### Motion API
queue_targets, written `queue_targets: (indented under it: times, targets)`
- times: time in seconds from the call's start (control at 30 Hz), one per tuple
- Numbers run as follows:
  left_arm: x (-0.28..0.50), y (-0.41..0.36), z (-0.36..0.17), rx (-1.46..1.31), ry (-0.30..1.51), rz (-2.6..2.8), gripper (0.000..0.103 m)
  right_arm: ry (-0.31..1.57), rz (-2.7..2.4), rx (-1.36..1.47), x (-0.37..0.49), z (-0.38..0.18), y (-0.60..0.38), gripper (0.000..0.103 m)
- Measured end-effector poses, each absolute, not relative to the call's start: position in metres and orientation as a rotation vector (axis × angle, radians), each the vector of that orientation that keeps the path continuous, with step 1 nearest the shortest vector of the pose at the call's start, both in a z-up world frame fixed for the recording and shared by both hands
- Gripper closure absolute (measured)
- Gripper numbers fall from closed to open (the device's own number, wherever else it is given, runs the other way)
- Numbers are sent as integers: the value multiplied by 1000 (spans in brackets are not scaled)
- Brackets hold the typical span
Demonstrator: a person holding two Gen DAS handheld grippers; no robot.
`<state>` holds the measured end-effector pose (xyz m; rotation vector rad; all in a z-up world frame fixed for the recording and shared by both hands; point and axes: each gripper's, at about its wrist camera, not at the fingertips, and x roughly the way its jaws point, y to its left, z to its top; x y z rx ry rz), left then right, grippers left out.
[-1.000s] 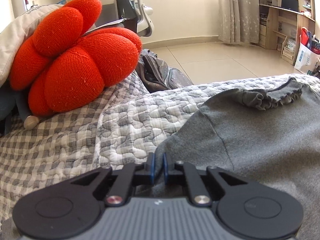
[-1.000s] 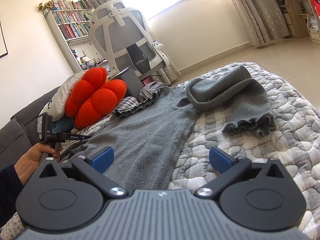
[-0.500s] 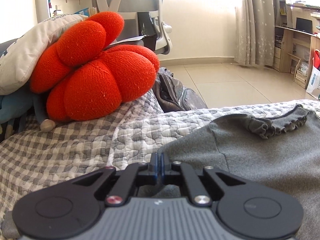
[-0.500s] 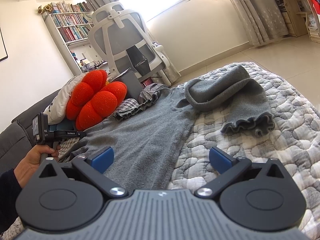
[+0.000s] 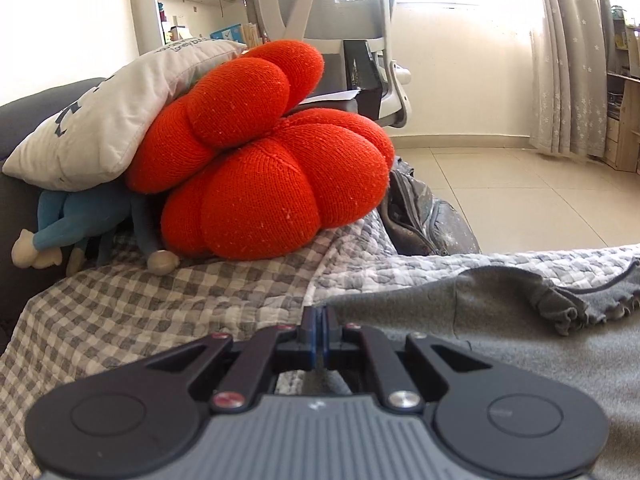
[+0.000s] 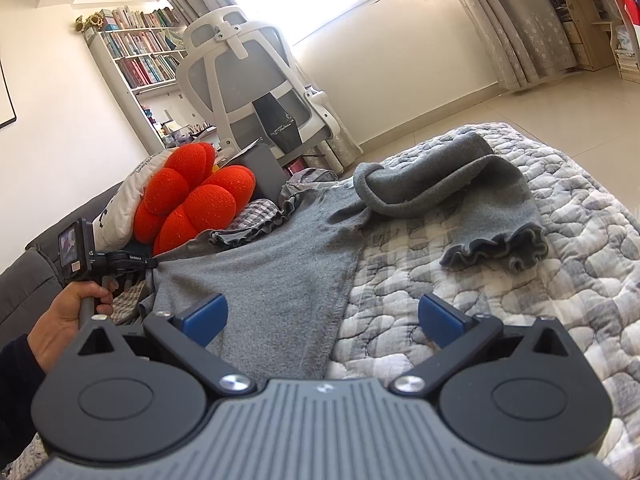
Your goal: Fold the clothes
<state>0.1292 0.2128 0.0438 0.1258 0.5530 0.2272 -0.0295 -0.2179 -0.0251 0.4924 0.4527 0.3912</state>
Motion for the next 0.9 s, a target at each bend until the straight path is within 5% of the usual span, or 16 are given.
queue_targets:
  times: [0.47, 0.6, 0.9]
  targets:
    - [151, 230, 28, 158, 626, 253, 94, 451, 391, 500, -29, -26, -220, 0]
    - [134, 268, 38, 70, 648, 298, 65, 449, 393, 507, -29, -25, -220, 0]
    - [55, 379, 35, -171, 671, 462, 63, 450, 392, 508, -28, -25, -220, 0]
